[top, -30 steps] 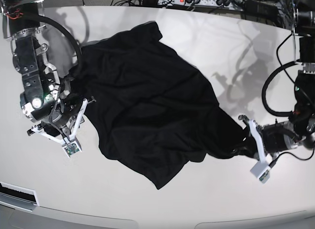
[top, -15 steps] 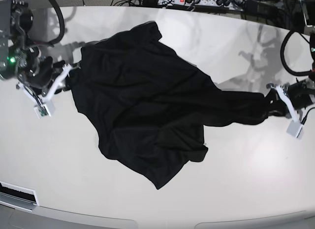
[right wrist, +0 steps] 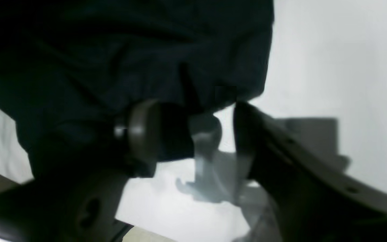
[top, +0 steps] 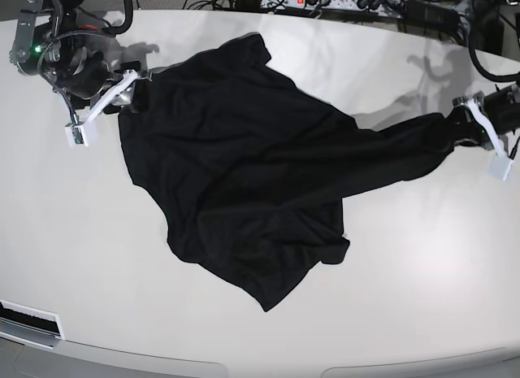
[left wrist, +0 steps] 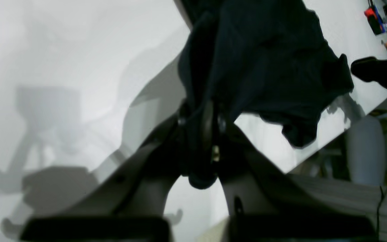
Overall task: Layout the t-shirt on the table in an organized manner, then fold the t-shirt properly
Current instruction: 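Pull the t-shirt ends apart with both grippers across the table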
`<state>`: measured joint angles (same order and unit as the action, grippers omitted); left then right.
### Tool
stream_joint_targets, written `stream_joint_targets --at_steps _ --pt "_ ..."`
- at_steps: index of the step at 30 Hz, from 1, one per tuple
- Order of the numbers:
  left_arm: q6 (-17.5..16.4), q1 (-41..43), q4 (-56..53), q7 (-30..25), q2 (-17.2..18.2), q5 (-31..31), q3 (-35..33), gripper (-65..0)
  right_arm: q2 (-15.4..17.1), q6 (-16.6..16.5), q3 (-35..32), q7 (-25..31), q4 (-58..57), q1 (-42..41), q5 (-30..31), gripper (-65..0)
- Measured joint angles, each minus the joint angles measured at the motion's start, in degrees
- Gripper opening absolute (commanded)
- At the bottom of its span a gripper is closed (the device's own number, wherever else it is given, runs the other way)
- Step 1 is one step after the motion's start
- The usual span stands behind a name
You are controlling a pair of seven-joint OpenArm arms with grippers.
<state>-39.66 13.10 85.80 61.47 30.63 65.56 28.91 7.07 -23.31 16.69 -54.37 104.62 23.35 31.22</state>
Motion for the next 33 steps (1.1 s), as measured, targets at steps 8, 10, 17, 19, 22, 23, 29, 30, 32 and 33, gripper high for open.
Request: stream_joint_targets --at_steps 8,10,17,19,22,23,29,30,32,33 --pt "0.0 0.2 0.0 0.0 0.0 1.4 0.0 -65.0 -0.2 -1.9 0.0 0.1 -3.6 0.0 6.8 -26.8" --pt "0.0 0.2 0.0 0.0 0.0 1.4 0.0 -65.0 -0.3 -3.3 0.0 -0.1 -3.6 -0.2 8.8 -26.8" --pt "0.0 0.2 0.0 0.0 0.0 1.9 0.0 -65.0 -3.3 -6.7 0.0 -0.1 -3.6 -0.3 7.6 -27.7" --pt "0.0 0.2 0.0 0.0 0.0 2.7 0.0 -65.0 -4.1 -6.7 0.0 -0.1 -3.6 -0.3 5.0 -27.7" --pt "0.0 0.2 0.0 0.0 0.1 2.6 0.0 -65.0 -4.0 -6.3 0.0 -0.1 -3.6 -0.6 1.6 -35.4" --pt "0.0 0.2 0.0 0.1 0.1 2.9 0.0 -65.0 -4.0 -6.3 0.0 -0.1 -3.6 -1.0 0.4 -40.1" --pt "0.0 0.2 0.0 0.1 0.0 3.3 0.0 -65.0 -3.7 -8.7 0.0 -0.1 -3.7 -2.1 0.6 -39.2" --pt "0.0 0.2 0.0 0.4 0.0 3.8 0.0 -65.0 -3.7 -8.8 0.0 -0.1 -3.7 -2.1 0.7 -34.8" --pt "0.0 0.2 0.0 1.2 0.0 4.7 0.0 -65.0 -3.8 -8.9 0.0 -0.1 -3.7 -2.1 0.7 -27.5" --pt "0.0 0.2 0.0 1.2 0.0 4.6 0.0 -65.0 -3.7 -8.9 0.0 -0.1 -3.7 -2.1 0.7 -26.3"
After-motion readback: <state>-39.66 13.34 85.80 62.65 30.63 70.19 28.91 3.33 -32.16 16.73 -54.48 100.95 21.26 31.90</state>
